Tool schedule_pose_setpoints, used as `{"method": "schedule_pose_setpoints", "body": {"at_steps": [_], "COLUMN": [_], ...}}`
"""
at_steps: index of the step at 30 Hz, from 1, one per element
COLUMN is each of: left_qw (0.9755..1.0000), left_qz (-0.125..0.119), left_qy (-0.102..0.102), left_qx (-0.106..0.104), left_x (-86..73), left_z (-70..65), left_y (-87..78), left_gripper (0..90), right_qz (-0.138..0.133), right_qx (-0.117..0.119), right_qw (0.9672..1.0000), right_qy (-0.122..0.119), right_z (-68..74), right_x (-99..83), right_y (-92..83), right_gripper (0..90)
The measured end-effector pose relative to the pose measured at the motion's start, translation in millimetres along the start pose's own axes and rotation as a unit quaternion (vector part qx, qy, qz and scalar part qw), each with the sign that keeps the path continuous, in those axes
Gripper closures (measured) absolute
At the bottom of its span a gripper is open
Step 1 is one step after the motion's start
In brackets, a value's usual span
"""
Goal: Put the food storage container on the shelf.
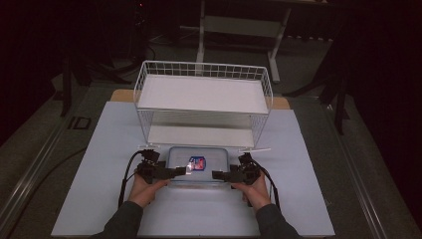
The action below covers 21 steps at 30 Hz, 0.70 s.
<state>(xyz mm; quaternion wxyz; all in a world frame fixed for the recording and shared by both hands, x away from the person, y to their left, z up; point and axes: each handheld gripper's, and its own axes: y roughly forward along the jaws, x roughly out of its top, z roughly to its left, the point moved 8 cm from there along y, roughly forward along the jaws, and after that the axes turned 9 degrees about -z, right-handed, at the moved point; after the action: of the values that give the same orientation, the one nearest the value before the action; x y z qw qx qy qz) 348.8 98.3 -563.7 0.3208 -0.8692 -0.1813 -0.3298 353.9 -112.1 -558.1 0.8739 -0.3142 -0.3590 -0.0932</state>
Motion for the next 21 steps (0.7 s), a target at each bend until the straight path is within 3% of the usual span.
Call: {"method": "schedule_pose_setpoints", "body": {"at_steps": [5, 10, 15, 21], "left_qw": [0.9997, 0.999, 0.9993, 0.9993], "left_qz": [-0.015, -0.024, -0.021, -0.022], "left_qy": [-0.02, -0.035, -0.023, -0.017], "left_qx": [-0.007, -0.016, -0.022, -0.027], "left_x": [2.0, 2.1, -0.2, -3.2], "left_z": [3.4, 4.1, -2.5, -7.2], "left_y": [-8.7, -16.9, -30.0, -37.6], "left_gripper": [20.7, 28.9, 37.3, 42.0], "right_qz": [-0.006, -0.008, -0.031, -0.031], "right_qx": [0.013, 0.021, 0.036, 0.04], "right_qw": [0.9996, 0.9995, 0.998, 0.9984], "right_qy": [0.022, 0.024, 0.042, 0.025], "right_z": [-2.9, -1.5, -1.1, 3.2], "right_x": [-1.3, -3.0, -1.6, -4.2], "right_y": [-4.5, -9.4, -19.2, -27.2], "right_gripper": [19.3, 24.2, 38.0, 43.7]}}
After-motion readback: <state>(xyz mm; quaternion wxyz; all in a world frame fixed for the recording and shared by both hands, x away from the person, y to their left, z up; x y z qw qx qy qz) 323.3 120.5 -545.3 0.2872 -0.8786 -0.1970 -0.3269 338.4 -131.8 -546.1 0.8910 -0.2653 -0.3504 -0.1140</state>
